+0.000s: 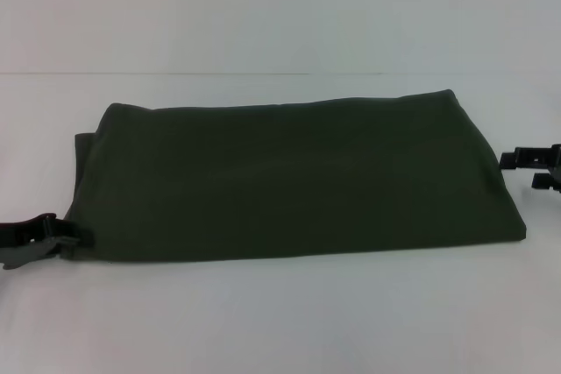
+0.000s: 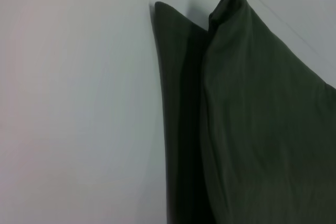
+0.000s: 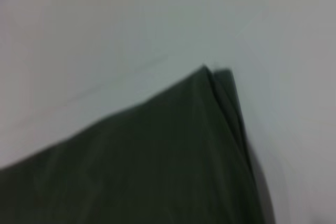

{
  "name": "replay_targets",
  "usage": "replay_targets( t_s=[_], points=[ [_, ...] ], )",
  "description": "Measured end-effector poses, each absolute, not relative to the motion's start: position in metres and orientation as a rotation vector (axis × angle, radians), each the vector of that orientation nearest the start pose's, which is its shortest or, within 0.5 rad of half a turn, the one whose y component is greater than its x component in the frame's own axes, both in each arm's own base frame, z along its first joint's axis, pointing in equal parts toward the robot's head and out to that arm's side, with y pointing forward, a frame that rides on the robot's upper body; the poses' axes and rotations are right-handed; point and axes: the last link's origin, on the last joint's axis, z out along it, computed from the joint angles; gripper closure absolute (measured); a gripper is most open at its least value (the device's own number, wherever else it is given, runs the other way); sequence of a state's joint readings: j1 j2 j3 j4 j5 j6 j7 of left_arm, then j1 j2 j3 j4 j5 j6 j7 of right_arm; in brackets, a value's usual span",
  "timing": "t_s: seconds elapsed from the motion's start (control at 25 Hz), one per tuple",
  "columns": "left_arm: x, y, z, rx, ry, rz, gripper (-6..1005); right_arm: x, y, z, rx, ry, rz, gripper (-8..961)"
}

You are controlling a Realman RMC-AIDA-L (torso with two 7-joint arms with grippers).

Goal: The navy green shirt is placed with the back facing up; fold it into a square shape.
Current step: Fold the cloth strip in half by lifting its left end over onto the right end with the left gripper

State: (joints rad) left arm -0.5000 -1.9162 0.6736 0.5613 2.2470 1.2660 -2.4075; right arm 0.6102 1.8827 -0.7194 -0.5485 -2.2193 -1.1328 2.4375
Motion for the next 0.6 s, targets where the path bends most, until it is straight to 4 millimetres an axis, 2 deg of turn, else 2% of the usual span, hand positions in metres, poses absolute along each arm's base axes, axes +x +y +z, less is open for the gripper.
replay_targets(
  t_s=[0.24,0.4,0.6],
  points=[
    [-0.361,0.338,0.047,2.455,2.484,0.512,804,0.319,0.4,0.056,-1.95,1.809,0.173,120],
    [-0.36,0.337,0.047,2.453,2.476,0.509,978,0.31,0.402,0.047,-1.994,1.798,0.082,121],
    [-0.361,0.334,0.047,2.443,2.478,0.514,976,0.311,0.399,0.042,-2.007,1.797,0.04,122]
  ],
)
